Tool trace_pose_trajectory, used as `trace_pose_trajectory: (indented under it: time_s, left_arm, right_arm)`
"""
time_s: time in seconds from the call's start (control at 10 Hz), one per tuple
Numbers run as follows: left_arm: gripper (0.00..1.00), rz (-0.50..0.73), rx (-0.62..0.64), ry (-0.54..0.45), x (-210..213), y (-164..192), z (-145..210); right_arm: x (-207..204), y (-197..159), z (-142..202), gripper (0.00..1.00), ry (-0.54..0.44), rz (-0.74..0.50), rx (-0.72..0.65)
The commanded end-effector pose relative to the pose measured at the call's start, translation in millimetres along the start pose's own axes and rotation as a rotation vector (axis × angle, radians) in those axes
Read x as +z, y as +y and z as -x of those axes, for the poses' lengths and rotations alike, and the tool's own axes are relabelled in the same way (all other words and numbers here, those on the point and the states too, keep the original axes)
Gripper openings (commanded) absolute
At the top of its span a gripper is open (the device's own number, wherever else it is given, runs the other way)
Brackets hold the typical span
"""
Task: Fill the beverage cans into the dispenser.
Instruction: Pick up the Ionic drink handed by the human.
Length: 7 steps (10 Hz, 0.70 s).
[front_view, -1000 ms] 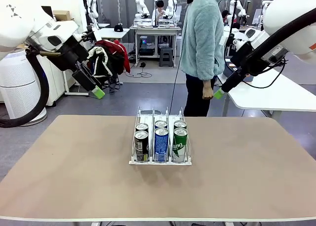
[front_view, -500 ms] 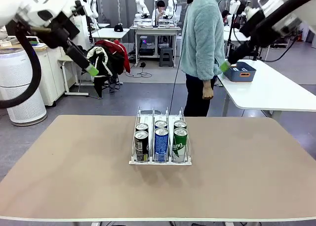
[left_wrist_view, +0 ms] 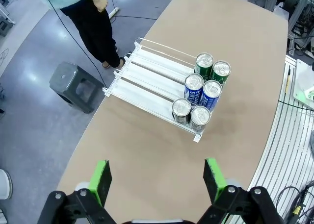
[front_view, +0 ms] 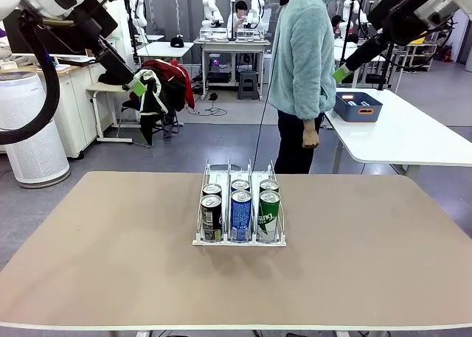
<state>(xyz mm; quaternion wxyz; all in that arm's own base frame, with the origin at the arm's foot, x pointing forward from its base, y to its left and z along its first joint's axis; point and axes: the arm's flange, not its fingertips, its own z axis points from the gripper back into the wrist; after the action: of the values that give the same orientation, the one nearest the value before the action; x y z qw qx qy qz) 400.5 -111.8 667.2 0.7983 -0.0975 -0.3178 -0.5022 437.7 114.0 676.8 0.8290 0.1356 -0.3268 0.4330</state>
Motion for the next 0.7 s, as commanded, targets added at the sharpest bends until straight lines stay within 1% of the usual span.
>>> trace_pose_trajectory:
  time_s: [0.0, 0.6]
  left_arm:
    - [1.0, 0.0, -0.003, 0.001, 5.9, 0.4, -2.0]
    - [1.0, 0.0, -0.003, 0.001, 5.9, 0.4, -2.0]
  right_arm:
    - [-3.9, 3.8, 3.5, 1.0, 0.009, -0.012, 0.001]
    - [-3.9, 3.8, 3.5, 1.0, 0.009, -0.012, 0.001]
